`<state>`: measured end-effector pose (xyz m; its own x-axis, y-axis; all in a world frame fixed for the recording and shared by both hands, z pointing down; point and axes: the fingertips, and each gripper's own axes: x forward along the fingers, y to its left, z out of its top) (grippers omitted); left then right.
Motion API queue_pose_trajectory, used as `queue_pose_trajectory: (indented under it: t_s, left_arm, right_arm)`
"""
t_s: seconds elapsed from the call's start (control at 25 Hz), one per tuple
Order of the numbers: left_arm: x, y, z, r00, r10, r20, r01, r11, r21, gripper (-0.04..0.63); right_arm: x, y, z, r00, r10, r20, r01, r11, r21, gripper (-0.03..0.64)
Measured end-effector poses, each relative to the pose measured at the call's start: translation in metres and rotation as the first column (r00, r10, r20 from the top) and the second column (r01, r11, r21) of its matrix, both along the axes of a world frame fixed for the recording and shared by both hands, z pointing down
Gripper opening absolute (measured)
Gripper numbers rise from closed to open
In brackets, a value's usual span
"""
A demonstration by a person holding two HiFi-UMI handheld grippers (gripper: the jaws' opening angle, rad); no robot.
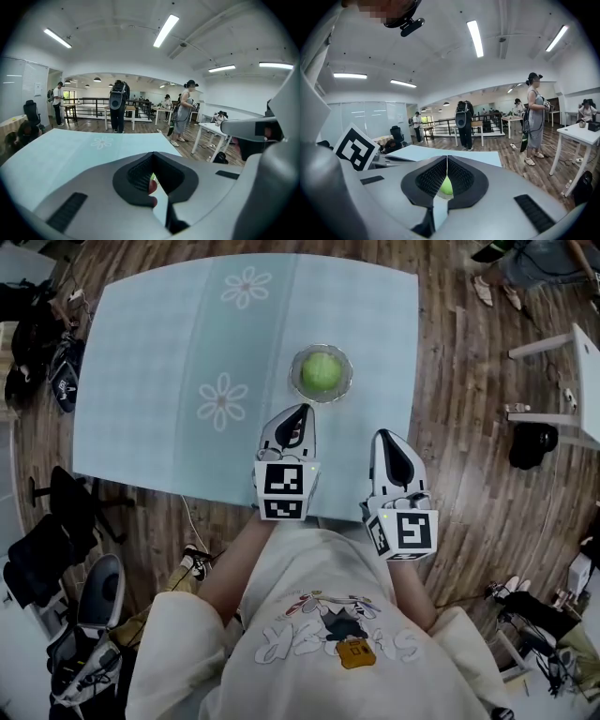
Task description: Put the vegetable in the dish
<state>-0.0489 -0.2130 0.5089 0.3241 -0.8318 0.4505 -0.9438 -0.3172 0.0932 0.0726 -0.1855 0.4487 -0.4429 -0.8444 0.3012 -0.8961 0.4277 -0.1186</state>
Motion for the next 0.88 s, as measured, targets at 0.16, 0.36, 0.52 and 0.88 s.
queue_pose_trajectory:
  t_s: [0.16,0.36,0.52,0.88]
  left_arm:
    - [0.006,0.031,-0.025,1.0,-0.014,0.002,0.014,0.999,0.037,0.008]
    - [0.006,0.072,-0.043,0.999,-0.039,0.007,0.038,0.997,0.062,0.008]
    - [0.01,0.096,-0.054,0.997,-0.074,-0.002,0.074,0.993,0.088,0.008]
    - [0.022,0.161,-0.096,0.991,-0.129,-0.042,0.134,0.98,0.149,0.008]
  right_arm:
    - [0.005,0.018,-0.015,1.0,-0.029,0.002,0.029,0.999,0.035,0.025]
    - [0.004,0.047,-0.039,0.996,-0.085,-0.013,0.085,0.99,0.112,0.025]
    - [0.014,0.066,-0.054,0.995,-0.097,0.002,0.095,0.985,0.145,0.025]
    - [0.03,0.128,-0.073,0.991,-0.129,0.032,0.123,0.98,0.156,0.025]
